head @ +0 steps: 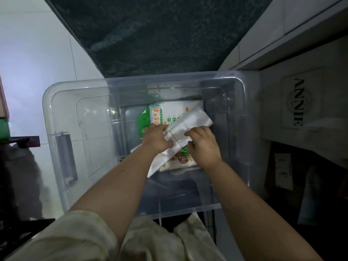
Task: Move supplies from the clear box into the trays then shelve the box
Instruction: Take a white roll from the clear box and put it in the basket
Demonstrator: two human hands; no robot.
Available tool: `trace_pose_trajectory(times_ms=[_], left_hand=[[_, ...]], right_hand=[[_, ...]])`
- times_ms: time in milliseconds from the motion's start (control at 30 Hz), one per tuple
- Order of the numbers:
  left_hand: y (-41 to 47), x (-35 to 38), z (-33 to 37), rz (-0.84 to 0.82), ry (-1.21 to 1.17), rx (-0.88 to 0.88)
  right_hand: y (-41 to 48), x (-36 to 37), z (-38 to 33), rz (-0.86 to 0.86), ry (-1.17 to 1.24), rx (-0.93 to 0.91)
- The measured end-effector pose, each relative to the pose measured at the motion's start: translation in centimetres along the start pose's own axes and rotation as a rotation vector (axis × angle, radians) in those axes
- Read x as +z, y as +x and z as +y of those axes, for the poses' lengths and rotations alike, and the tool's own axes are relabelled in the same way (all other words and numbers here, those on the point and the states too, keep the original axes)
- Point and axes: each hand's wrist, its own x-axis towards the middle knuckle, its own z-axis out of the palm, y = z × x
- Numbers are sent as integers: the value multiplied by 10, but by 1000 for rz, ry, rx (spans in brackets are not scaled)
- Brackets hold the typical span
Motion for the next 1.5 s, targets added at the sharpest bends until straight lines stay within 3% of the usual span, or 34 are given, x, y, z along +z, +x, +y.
trace_pose_trajectory(times_ms=[233, 533, 800, 900, 1067, 1300, 1367, 1500], left_hand=[[-48, -9, 20, 228, 71, 146], [-138, -117, 46, 401, 342, 357], [-228, -155, 55, 484, 241, 648], [-268, -151, 66, 485, 242, 790], [-334, -121, 110, 327, 183, 1039], [-470, -39, 190, -191, -157, 1215], [-512, -10, 210, -309, -173, 1226], [-585, 53, 242, -597, -191, 1139]], right_hand=[[-26, -31, -17, 45, 20, -51], [-73, -106, -72, 179, -35, -66], [-154, -120, -123, 465, -111, 82], [-204, -124, -140, 580, -124, 221], [-306, -147, -152, 797, -183, 407], [-472, -167, -157, 1141, -200, 677], [-519, -164, -157, 1235, -118, 800], [-604, -160, -147, 1389, 279, 943]])
